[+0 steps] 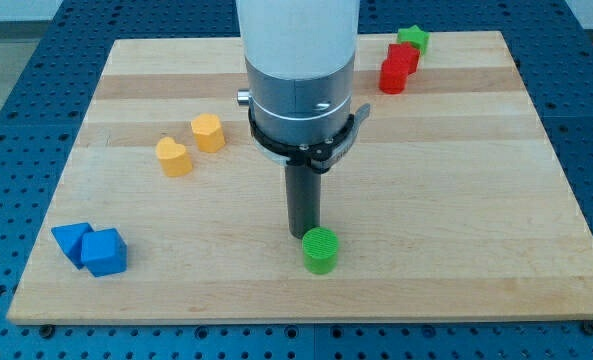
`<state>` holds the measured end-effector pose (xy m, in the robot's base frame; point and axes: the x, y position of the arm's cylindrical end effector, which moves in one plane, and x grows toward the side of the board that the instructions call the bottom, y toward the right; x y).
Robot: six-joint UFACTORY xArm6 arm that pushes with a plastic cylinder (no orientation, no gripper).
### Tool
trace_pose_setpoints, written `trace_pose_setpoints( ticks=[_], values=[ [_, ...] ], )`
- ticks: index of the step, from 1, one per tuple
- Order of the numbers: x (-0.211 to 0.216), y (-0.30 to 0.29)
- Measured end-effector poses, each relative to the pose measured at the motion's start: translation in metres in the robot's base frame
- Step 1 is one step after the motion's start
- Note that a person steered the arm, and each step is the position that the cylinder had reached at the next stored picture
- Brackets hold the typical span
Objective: Push the green star to the top of the green circle
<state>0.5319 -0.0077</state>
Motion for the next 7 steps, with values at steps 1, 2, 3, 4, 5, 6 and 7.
trace_pose_setpoints(
  ticks=[1,2,3,4,5,6,7],
  values=[
    [-0.026,0.000],
    [-0.072,0.009],
    [-0.121,0.031],
    [-0.153,0.072],
    [-0.178,0.121],
    [-0.202,0.168],
    [-0.227,0.211]
  ],
)
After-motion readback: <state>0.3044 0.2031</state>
